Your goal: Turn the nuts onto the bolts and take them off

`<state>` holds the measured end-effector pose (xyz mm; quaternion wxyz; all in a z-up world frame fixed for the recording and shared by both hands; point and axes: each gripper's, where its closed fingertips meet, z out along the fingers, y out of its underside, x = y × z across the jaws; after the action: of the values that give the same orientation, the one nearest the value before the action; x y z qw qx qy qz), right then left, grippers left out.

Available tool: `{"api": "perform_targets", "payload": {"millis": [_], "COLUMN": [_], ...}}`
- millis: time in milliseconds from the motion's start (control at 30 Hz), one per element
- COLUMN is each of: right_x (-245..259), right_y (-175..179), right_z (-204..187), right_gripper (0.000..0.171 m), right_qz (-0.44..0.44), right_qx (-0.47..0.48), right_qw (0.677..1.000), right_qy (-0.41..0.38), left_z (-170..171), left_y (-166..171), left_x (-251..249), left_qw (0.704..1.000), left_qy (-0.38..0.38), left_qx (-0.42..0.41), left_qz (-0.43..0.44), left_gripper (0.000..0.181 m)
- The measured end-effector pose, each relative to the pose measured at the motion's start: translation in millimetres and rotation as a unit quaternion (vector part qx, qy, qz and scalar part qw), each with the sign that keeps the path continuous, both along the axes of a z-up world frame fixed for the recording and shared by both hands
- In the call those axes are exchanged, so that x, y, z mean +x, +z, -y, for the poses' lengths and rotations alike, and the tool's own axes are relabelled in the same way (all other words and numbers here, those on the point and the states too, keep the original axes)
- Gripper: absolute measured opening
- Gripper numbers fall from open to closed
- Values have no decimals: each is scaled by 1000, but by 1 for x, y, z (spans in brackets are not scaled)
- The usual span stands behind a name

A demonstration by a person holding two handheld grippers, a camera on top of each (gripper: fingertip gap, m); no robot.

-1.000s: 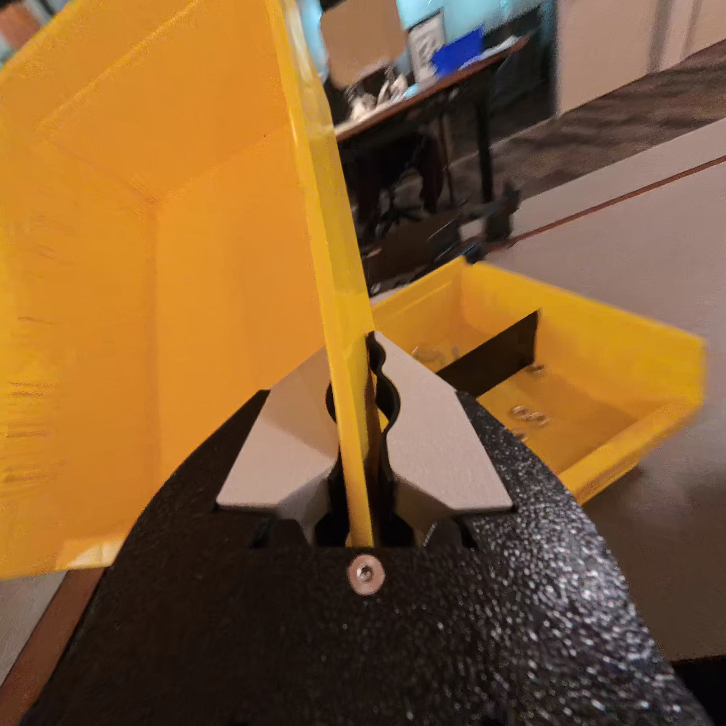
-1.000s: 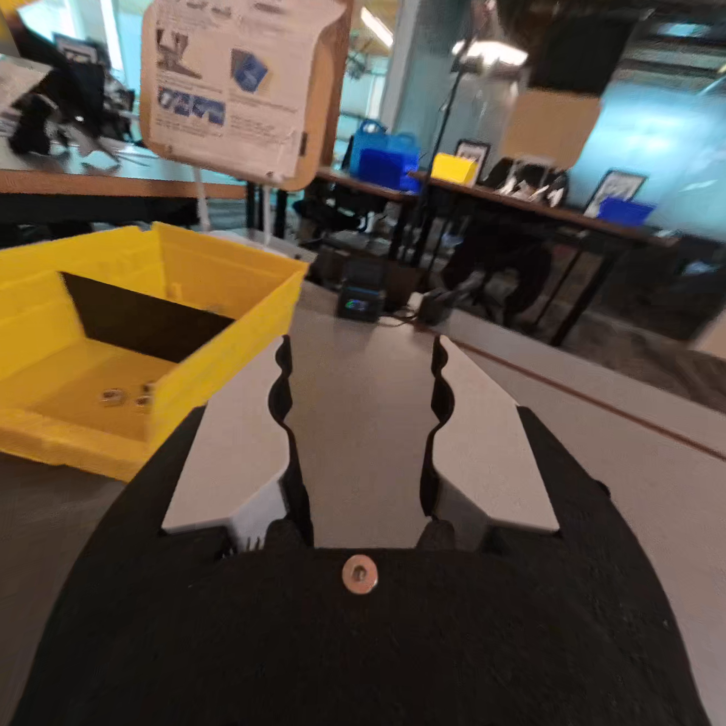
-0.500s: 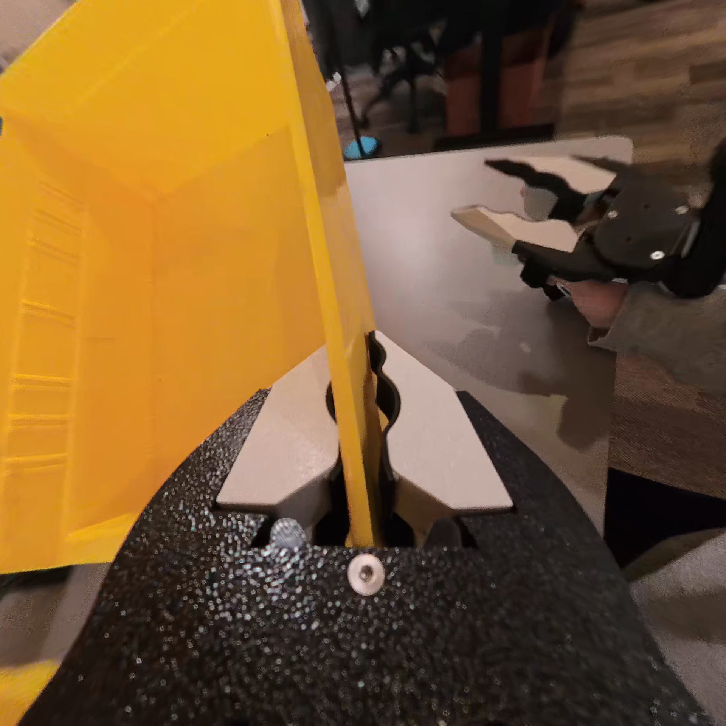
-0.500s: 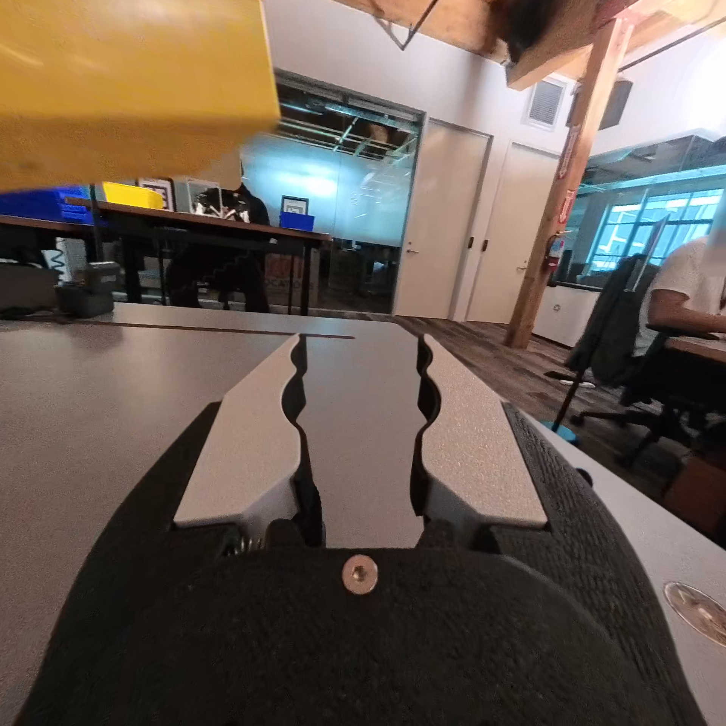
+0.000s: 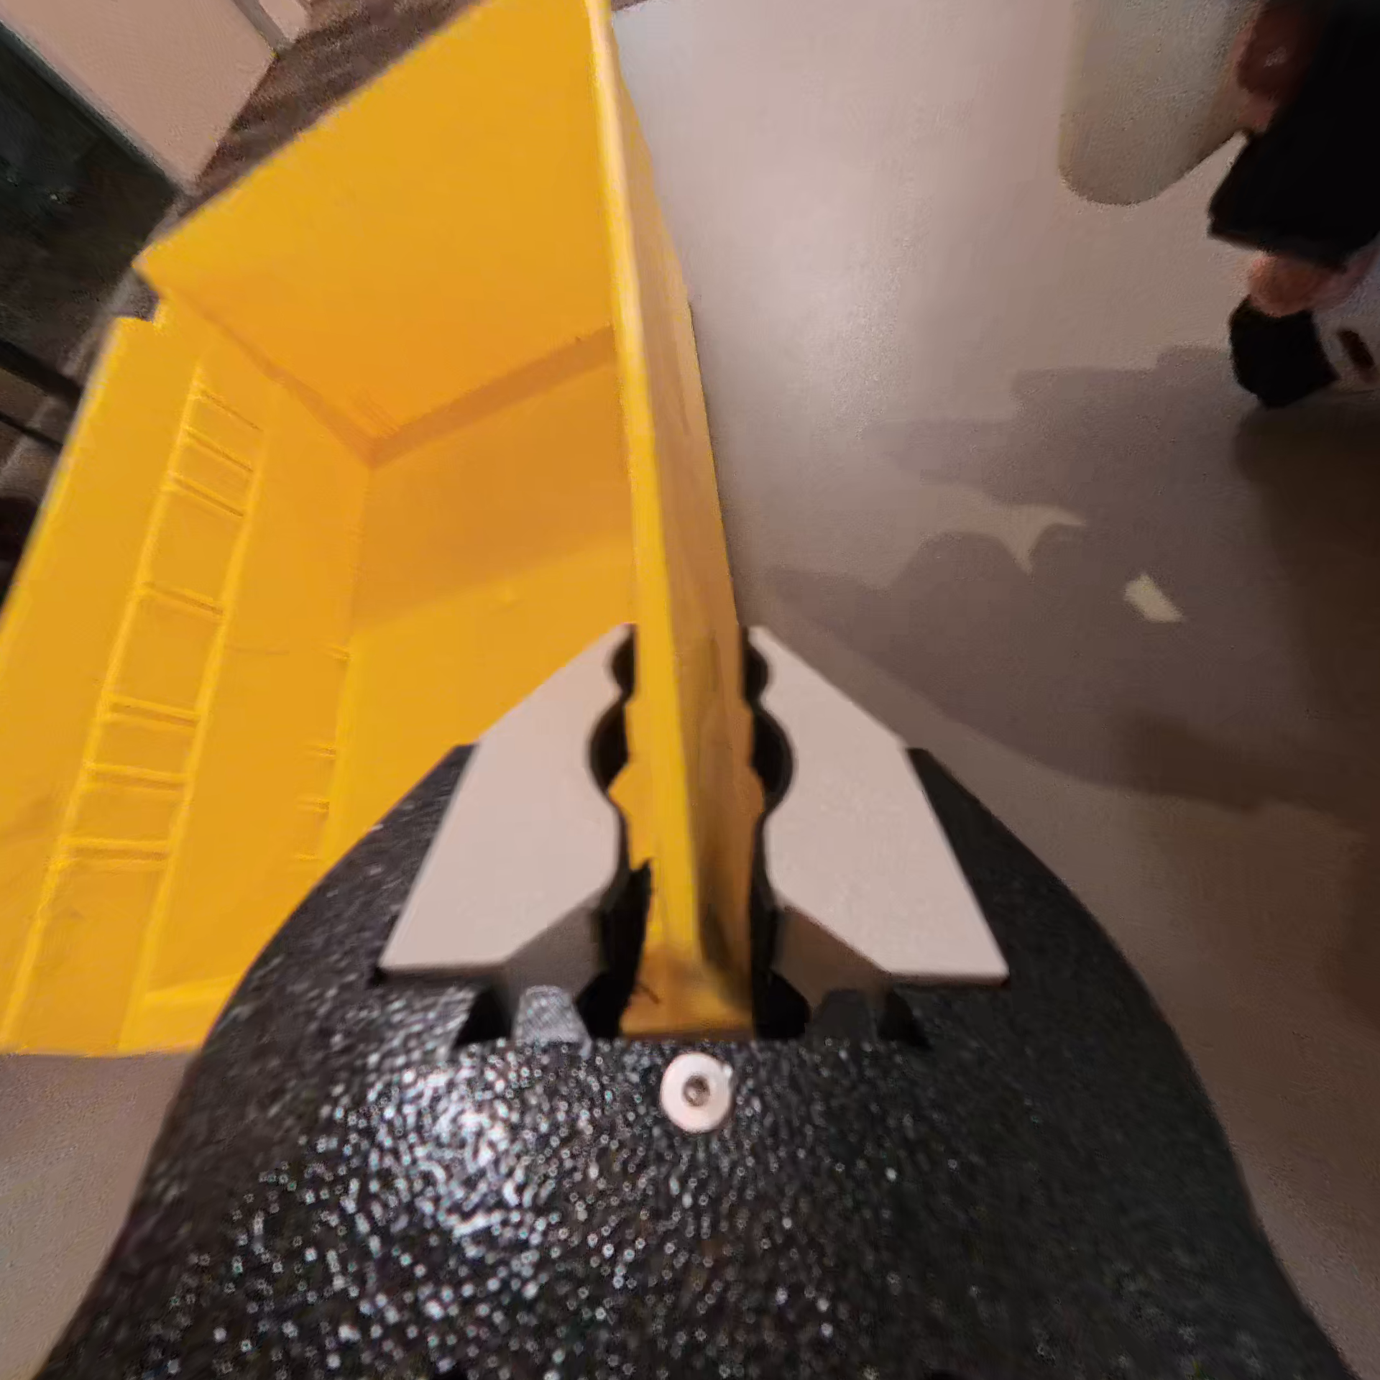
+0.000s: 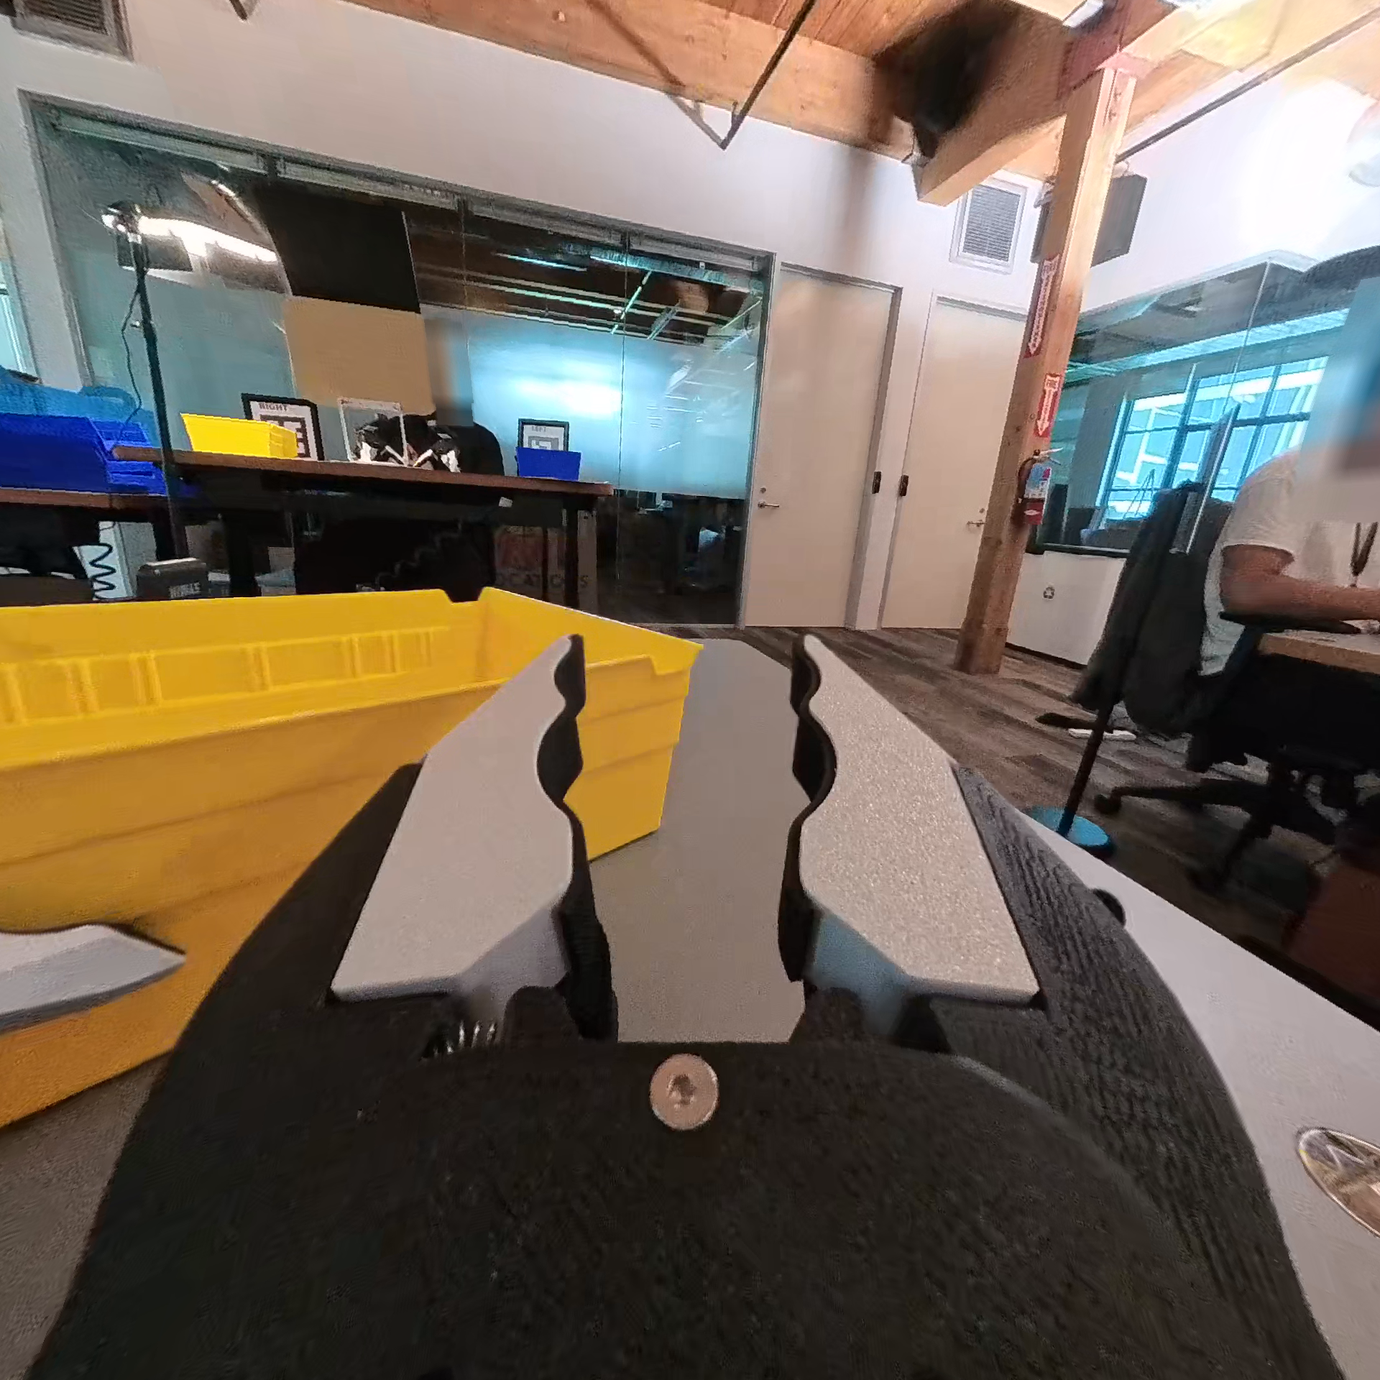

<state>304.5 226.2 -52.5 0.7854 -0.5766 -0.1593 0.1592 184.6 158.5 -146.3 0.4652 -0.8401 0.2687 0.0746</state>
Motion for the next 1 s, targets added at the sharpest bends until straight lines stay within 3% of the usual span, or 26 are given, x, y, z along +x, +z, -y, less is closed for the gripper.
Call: {"api": "perform_targets", "payload": {"millis": [33,100,200,300,367,467,600,733,800,867,933,1000], "right_x": [0,0,-21,-61,-94,-127,-149,-156,-154,-137,-114,-90], "right_y": [0,2,24,49,40,8,-37,-51,-52,-50,-39,-37], "right_z": [0,6,20,43,60,82,91,88,87,84,79,66], "right_gripper": [56,61,85,115,122,133,130,114,105,74,39,32], "right_qz": [5,16,36,-1,3,64,144,151,171,191,180,177], "right_qx": [3,12,31,-12,-54,-77,-124,-173,-174,-167,-149,-165], "right_qw": [1000,1000,999,999,996,993,980,971,967,966,972,970], "right_qy": [-1,-2,11,53,75,66,57,68,71,49,24,1], "left_z": [4,24,86,162,213,281,332,345,349,353,357,367], "left_y": [11,48,117,156,161,151,97,56,44,35,34,33], "left_x": [-6,-22,-66,-145,-200,-262,-310,-331,-340,-347,-352,-362], "left_qw": [1000,996,975,939,911,875,858,850,852,853,855,848], "left_qy": [14,38,87,203,288,382,468,498,503,506,501,513], "left_qx": [20,78,203,270,287,291,204,150,129,115,114,108], "left_qz": [-1,5,28,58,72,59,64,79,65,61,70,69], "left_gripper": [51,87,112,127,133,123,121,106,84,70,45,40]}}
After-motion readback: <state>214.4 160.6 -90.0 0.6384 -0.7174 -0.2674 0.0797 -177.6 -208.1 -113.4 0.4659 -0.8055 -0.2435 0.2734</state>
